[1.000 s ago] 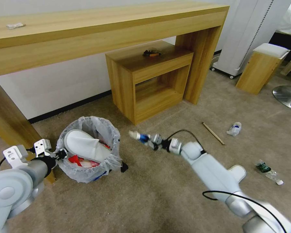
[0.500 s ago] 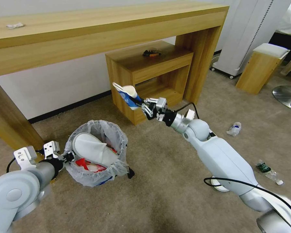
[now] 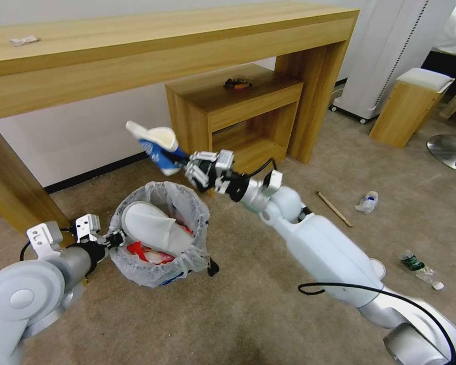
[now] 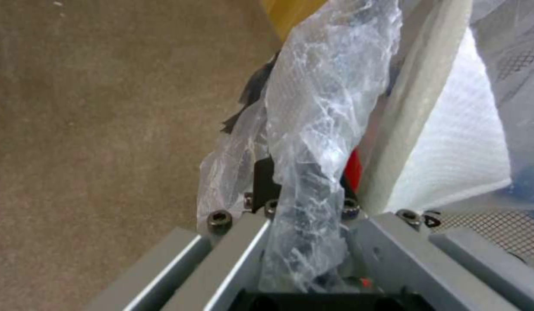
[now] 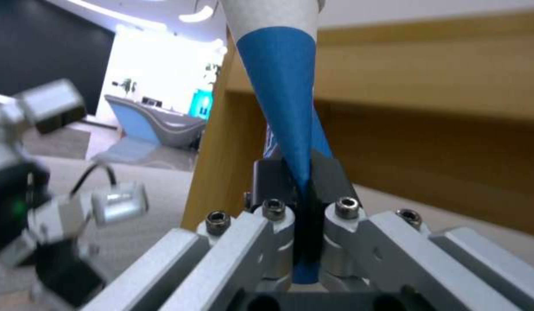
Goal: Pick up the trash bin and place the garbage on the floor into it.
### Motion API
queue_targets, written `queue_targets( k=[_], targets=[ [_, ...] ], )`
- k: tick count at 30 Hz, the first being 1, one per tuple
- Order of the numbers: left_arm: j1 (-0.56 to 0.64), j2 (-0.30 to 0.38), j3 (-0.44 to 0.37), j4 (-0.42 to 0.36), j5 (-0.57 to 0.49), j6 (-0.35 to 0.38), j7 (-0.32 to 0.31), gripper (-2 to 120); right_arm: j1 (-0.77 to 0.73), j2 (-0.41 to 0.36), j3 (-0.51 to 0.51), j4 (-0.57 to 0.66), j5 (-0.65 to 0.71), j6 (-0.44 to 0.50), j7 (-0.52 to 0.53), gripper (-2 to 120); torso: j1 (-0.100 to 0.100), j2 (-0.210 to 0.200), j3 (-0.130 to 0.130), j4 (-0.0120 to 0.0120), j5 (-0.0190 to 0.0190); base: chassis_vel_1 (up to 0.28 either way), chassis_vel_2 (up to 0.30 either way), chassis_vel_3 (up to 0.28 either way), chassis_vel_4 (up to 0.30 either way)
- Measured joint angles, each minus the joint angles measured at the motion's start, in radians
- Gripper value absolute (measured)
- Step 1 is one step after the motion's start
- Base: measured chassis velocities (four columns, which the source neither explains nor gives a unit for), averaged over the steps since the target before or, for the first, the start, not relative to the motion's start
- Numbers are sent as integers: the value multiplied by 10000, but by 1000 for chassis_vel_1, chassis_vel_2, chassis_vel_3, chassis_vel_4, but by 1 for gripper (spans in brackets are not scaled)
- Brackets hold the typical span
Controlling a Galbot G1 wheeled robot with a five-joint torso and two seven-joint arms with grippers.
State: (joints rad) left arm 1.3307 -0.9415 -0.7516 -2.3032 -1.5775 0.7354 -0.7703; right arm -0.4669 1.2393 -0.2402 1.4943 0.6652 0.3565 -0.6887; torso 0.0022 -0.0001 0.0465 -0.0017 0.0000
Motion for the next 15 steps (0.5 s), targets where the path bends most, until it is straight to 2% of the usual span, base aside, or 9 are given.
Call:
queue_targets(
  k=[15],
  targets=[
    [-192, 90, -138, -19, -186, -1, -4, 0, -227, -194, 113, -366, -376, 166, -390, 2, -1, 0, 0, -1, 0, 0, 0, 0, 0]
  ],
)
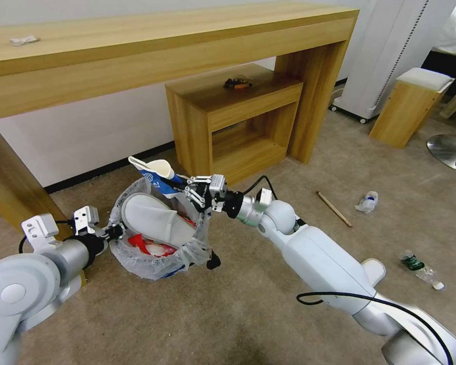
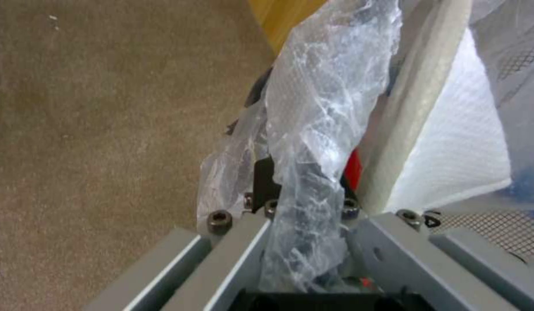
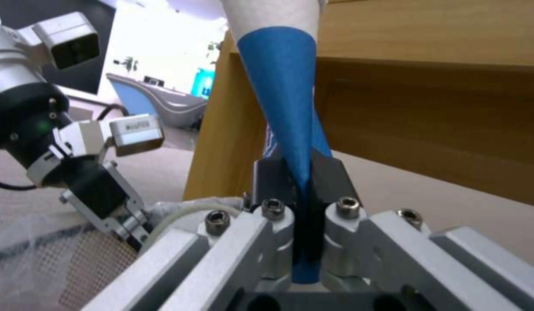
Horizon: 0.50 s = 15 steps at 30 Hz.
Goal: Pick up the trash bin and place the garbage on the floor into it.
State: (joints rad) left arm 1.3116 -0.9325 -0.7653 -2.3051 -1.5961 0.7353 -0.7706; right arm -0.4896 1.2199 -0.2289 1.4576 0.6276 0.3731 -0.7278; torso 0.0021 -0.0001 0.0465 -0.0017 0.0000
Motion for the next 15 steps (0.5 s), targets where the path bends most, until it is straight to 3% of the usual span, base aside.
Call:
queue_targets(
  k=[2, 4, 12, 15],
  targets=[
    [0, 0, 0, -5, 0, 0, 0, 0, -1, -9, 8, -1, -1, 2, -1, 3, 0, 0, 0, 0, 0, 0, 0, 0, 0],
    [2, 5, -8, -35, -1, 0, 0, 0, -11, -62, 53, -2, 1, 21, 2, 14, 0, 1, 0, 0, 0, 0, 0, 0, 0],
    [30, 33, -41, -80, -63, 0, -3, 0, -10, -172, 110, 3, 5, 31, 12, 39, 0, 0, 0, 0, 0, 0, 0, 0, 0],
    [53, 47, -49, -116, 22, 0, -17, 0, 1, -212, 134, 44, 26, 32, 16, 54, 0, 0, 0, 0, 0, 0, 0, 0, 0]
  ],
)
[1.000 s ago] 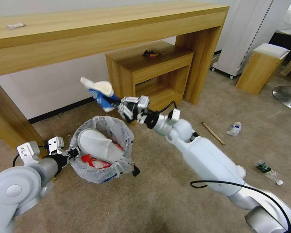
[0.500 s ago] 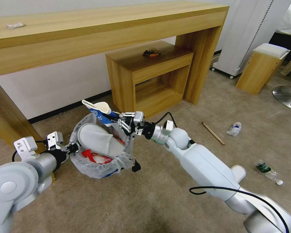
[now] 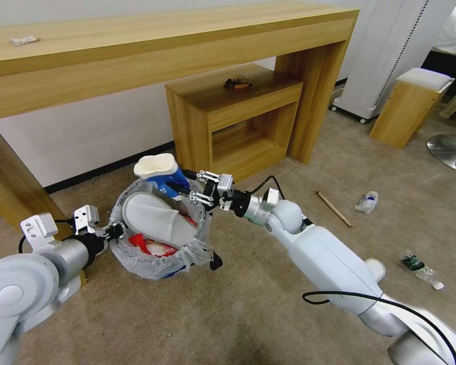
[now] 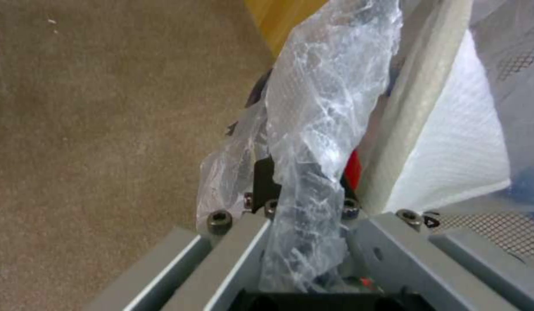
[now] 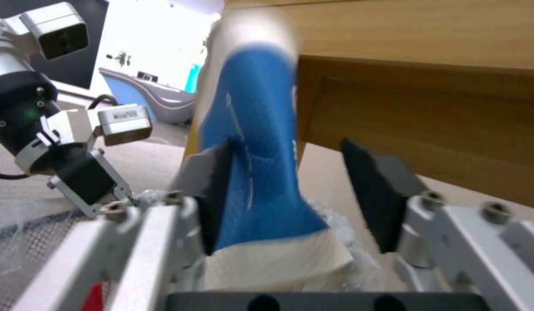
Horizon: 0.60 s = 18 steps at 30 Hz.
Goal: Pick up the trash bin and place the garbage on the floor into it.
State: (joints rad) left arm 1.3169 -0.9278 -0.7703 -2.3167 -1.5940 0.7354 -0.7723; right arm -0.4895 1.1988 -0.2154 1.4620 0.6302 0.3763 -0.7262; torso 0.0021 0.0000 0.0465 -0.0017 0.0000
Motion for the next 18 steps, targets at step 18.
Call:
queue_targets(
  k=[18],
  targets=[
    [-56, -48, 26, 45, 283, 0, 179, 0, 20, -24, -58, 146, 106, -29, 23, 100, 0, 0, 0, 0, 0, 0, 0, 0, 0]
  ],
)
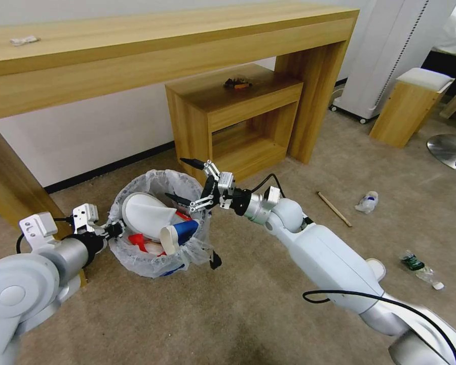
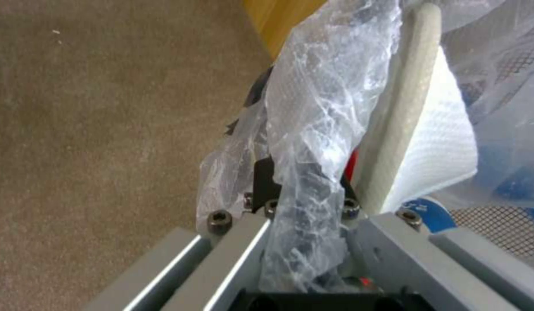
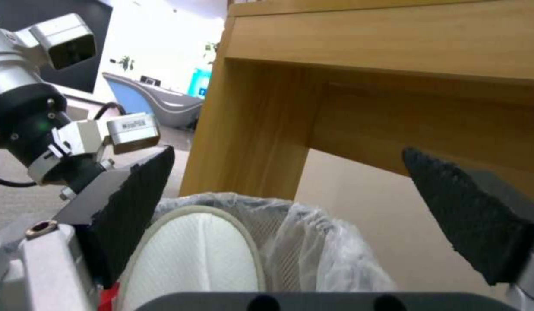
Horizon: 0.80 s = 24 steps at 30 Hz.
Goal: Pick up the trash bin and place the garbage on the floor into it.
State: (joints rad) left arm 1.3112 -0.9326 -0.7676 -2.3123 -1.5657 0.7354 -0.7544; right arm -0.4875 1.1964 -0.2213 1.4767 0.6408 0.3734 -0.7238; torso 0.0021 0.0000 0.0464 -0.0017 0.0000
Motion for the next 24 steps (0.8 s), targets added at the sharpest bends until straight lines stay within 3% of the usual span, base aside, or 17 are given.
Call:
queue_targets(
  k=[5, 11, 15, 16, 19, 24],
  targets=[
    [-4, 9, -2, 46, 35, 0, -14, 0, -15, -36, 20, 52, 16, 0, 97, 100, 0, 0, 0, 1, 0, 0, 0, 0, 0],
    [17, 56, -18, 130, 225, 0, -170, 0, -161, -255, 541, 471, -259, -517, 1545, 100, 0, 0, 0, 3, 0, 0, 0, 0, 0],
    [136, 93, -40, 63, 294, 0, -219, 0, -626, -908, 1972, 1138, -965, -1586, 3842, 100, 0, 0, 0, 0, 3, 0, 0, 0, 0],
    [136, 93, -40, 63, 294, 0, -219, 0, -626, -908, 1972, 1138, -965, -1586, 3842, 100, 0, 0, 0, 0, 3, 0, 0, 0, 0],
    [188, 36, 24, 48, 385, 0, -279, 0, -1582, -1611, 3730, 1796, -1424, -2051, 4909, 100, 0, 0, 0, -1, 3, 0, 0, 0, 0],
    [236, -41, 57, 49, 455, -1, -285, 0, -2681, -1955, 4992, 2330, -1574, -2120, 5430, 100, -1, 1, -1, -2, 2, 0, 0, 0, 0]
  ],
)
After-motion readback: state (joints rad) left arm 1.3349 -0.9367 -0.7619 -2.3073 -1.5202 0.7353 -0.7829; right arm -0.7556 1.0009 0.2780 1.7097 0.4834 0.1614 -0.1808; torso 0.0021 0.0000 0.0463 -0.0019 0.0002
